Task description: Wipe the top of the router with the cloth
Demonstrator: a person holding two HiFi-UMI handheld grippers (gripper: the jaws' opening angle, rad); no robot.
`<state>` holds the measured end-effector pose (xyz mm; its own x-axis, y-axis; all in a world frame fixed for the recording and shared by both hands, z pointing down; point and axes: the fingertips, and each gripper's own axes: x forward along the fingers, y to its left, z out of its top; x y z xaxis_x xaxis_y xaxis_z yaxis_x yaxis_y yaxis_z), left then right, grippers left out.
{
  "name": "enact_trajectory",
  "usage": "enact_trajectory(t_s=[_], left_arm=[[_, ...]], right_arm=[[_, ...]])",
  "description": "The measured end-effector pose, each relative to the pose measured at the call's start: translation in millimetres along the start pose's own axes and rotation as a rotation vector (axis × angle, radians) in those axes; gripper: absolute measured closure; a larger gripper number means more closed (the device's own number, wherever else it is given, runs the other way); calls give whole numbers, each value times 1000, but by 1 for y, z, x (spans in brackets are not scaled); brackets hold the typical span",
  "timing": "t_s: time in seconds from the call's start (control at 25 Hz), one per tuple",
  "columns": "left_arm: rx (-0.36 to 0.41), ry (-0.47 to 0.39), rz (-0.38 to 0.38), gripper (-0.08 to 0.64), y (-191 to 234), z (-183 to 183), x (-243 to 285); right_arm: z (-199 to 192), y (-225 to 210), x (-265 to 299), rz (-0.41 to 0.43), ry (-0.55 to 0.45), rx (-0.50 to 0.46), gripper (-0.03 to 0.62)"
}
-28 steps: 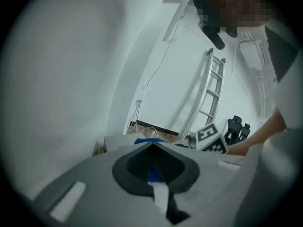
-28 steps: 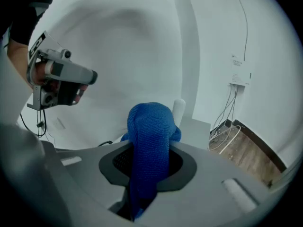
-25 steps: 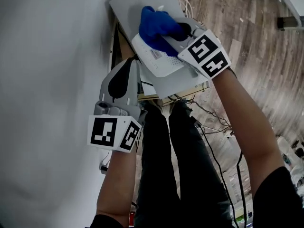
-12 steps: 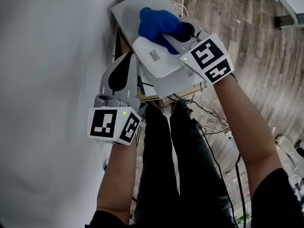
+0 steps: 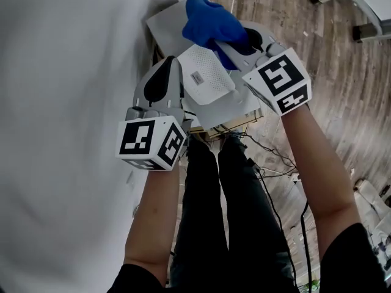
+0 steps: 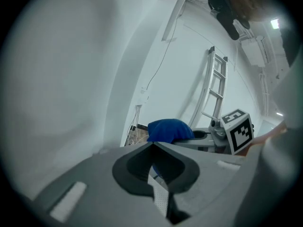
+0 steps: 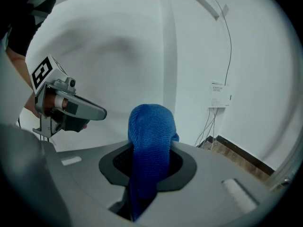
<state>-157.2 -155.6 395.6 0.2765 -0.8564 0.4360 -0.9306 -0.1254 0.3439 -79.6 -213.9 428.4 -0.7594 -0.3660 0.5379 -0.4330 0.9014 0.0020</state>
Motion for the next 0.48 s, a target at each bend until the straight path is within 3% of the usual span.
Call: enact_trajectory(t_s=[0.24,0.48], left_arm=[[-23,-1,-5,560,-21,0,18],[-56,28,35,560,-16,-19,28]], right_arm=[[-21,-32,8,-9,35,-16,485],[-52,-58,26,-9,82,-14,485]])
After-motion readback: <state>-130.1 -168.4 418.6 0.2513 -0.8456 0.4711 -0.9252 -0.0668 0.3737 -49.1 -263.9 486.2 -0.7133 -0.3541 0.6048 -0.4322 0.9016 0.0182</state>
